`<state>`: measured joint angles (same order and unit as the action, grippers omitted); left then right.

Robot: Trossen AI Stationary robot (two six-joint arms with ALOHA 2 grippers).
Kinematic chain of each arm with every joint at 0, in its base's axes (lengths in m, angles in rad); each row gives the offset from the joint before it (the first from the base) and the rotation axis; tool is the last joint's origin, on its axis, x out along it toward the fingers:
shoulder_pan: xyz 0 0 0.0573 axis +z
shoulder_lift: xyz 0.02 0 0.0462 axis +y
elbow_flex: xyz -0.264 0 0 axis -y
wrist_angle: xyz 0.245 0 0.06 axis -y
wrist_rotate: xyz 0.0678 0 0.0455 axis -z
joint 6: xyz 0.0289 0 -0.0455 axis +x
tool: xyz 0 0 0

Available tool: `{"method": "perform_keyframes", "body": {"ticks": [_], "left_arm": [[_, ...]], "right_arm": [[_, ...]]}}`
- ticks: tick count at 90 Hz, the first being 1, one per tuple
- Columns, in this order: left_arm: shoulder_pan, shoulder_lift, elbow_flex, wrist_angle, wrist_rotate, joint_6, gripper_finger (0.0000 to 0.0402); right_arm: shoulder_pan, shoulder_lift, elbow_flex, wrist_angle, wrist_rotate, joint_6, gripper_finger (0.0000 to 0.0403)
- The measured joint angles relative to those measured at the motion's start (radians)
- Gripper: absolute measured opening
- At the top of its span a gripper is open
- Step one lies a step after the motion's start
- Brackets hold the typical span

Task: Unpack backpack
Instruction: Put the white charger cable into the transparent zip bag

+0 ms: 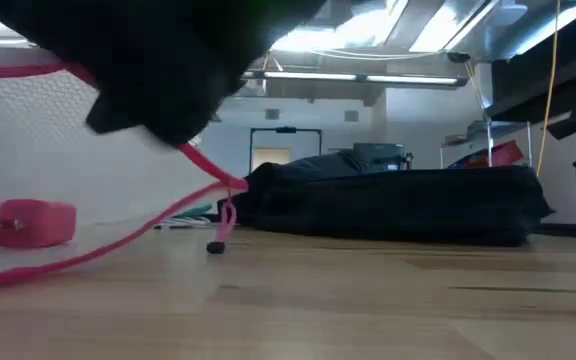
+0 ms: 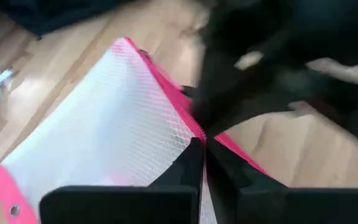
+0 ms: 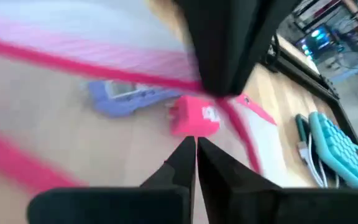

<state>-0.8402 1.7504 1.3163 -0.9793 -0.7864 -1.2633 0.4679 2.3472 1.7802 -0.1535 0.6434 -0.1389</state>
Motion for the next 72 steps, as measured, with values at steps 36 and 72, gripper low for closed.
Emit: {"method": "perform_keyframes", "body": {"ticks": [36,72], "left_arm": [[0.016,0.0,0.0,-0.066,0.028,-0.15,0.0],[0.003,0.0,0.0,-0.192,0.032,-0.272,0.0]], "right_arm": [[-0.016,-0.024,-0.002,-0.15,-0.166,0.034,0.0],[-0.112,-0.142,-0.002,-0.249,-0.189,0.026,0.0]]}}
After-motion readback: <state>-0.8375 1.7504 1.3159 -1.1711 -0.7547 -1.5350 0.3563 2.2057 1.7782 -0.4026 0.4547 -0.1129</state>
